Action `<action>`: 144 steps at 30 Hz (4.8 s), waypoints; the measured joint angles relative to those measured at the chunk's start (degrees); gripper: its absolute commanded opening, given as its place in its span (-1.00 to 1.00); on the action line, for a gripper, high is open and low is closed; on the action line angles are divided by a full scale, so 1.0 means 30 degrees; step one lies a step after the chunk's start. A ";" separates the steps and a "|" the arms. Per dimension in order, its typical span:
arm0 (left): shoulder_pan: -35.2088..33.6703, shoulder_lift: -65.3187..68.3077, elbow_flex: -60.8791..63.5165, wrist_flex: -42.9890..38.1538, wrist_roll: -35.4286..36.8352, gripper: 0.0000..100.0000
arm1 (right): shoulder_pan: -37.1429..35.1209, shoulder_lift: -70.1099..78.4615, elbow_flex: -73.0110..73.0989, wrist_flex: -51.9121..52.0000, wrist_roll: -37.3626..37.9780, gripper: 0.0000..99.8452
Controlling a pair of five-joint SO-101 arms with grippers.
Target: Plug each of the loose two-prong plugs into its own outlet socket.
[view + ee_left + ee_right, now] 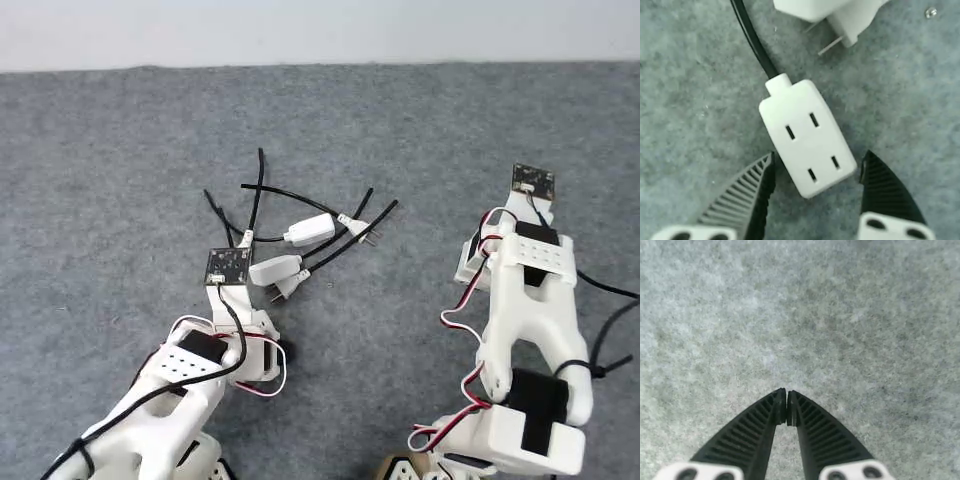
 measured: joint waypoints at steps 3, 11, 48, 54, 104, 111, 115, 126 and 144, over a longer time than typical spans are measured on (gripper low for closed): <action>0.0000 -0.1172 -0.0322 0.1055 0.0000 -0.47 | 0.0000 0.0000 0.0000 0.0000 0.0000 -0.98; -0.1524 -0.5802 -0.1026 0.4103 -0.0615 -0.47 | -0.0850 0.0000 0.0000 0.0059 -0.1553 -0.98; 0.0469 0.2755 -0.3341 0.1348 0.0703 -0.97 | -0.1993 0.0176 0.0000 0.0527 -0.2637 -0.98; 0.0469 0.2549 -0.2637 0.0498 0.0645 -0.76 | -0.1993 0.0234 0.0000 0.0527 -0.2374 -0.98; -0.2872 -0.1495 -0.3575 0.6740 -0.2462 -0.32 | -1.4271 0.7326 -1.0403 0.4659 -1.1663 -0.89; -0.4454 -0.0557 -0.4073 0.6212 -0.3692 -0.31 | -1.4623 0.7297 -1.0491 0.5304 -1.1751 -0.88; -0.5128 0.0264 -0.4718 0.6212 -0.3751 -0.31 | -1.5092 0.8059 -1.0549 0.5304 -1.1751 -0.88; -0.5333 0.1758 -0.5509 0.6212 -0.3780 -0.31 | -1.5092 0.8791 -1.1692 0.5304 -1.1751 -0.79; -0.6330 0.1817 -0.5861 0.6388 -0.4396 -0.31 | -1.5297 0.9026 -1.1722 0.4689 -1.1956 -0.79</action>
